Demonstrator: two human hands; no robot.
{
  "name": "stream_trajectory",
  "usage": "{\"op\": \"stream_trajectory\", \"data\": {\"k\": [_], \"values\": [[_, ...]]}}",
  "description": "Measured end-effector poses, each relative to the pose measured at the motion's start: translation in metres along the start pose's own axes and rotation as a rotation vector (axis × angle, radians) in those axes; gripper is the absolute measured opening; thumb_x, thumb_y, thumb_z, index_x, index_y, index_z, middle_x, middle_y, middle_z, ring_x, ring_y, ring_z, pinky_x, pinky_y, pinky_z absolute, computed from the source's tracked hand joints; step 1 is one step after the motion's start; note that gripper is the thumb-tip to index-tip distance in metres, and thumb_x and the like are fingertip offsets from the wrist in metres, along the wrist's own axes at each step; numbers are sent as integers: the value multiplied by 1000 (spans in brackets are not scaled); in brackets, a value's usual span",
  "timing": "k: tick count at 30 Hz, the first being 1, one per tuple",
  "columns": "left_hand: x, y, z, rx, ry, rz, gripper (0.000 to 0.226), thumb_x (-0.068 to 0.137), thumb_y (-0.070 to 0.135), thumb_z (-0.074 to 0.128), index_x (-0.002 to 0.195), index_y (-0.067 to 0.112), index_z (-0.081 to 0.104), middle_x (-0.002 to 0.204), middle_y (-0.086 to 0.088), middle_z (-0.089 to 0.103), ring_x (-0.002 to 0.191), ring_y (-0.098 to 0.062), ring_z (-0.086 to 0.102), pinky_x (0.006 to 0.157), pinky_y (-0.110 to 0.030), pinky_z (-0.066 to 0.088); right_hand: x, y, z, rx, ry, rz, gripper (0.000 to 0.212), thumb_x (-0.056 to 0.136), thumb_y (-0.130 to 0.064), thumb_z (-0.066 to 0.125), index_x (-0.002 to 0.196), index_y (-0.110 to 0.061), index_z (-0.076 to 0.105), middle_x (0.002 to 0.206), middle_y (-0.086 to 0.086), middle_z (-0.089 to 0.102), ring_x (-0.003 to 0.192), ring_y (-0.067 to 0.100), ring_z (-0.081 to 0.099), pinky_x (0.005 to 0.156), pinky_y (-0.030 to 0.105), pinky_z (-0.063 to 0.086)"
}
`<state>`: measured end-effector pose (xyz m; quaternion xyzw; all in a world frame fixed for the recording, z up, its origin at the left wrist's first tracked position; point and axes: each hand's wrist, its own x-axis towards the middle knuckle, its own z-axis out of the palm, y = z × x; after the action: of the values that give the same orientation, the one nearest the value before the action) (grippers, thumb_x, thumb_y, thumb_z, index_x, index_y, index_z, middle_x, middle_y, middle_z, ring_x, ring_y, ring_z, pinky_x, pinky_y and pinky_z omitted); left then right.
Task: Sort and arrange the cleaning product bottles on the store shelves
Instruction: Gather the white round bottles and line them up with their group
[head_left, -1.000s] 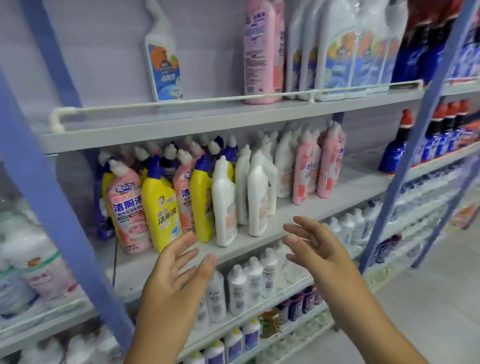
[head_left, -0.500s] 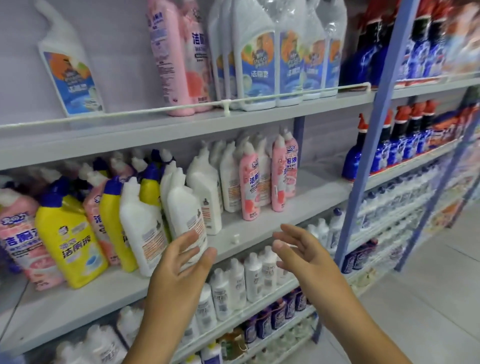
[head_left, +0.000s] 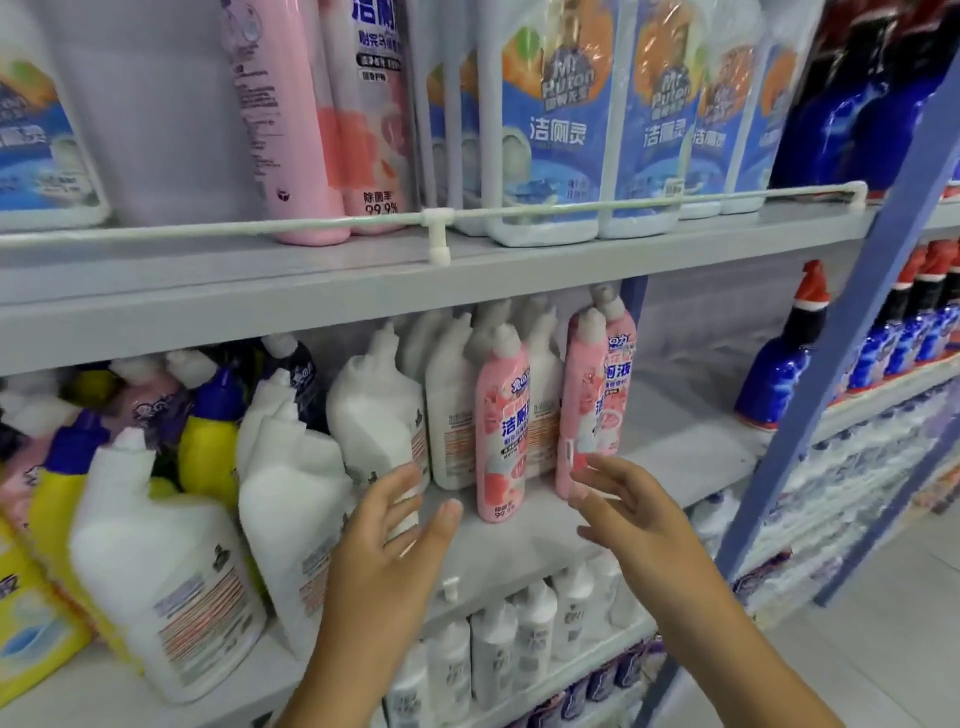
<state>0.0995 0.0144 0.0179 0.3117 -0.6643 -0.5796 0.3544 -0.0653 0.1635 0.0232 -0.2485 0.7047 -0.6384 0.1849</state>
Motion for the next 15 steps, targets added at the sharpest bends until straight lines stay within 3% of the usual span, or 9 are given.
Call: {"op": "stream_trajectory", "data": {"k": [3,8,11,15], "values": [[12,-5,8,6,37,-8,52,74,56,73,123,48,60,127,27,63,106,20,58,83,-12,45,24,4,-1,-20,4,-16,36,89,-40,73,122,-42,59,121,-19,68,109,3,67,96,37,56],[28,-9,35,14,90,8,46,74,50,76,117,47,60,114,27,67,99,19,63,78,-9,51,64,17,-14,-133,94,-132,44,92,-38,71,132,-38,53,130,-19,59,114,-3,60,82,20,50],[39,-9,52,28,120,8,42,83,36,77,120,43,60,116,27,66,100,17,63,79,-8,50,92,26,-24,-220,88,-181,57,90,-37,73,141,-31,48,137,-9,54,115,2,58,93,27,51],[61,-10,74,77,203,6,50,76,44,78,123,40,60,116,25,67,105,9,63,84,-15,49,128,31,-28,-320,7,-218,71,83,-42,78,144,-27,44,136,-6,50,119,10,55,103,37,50]]}}
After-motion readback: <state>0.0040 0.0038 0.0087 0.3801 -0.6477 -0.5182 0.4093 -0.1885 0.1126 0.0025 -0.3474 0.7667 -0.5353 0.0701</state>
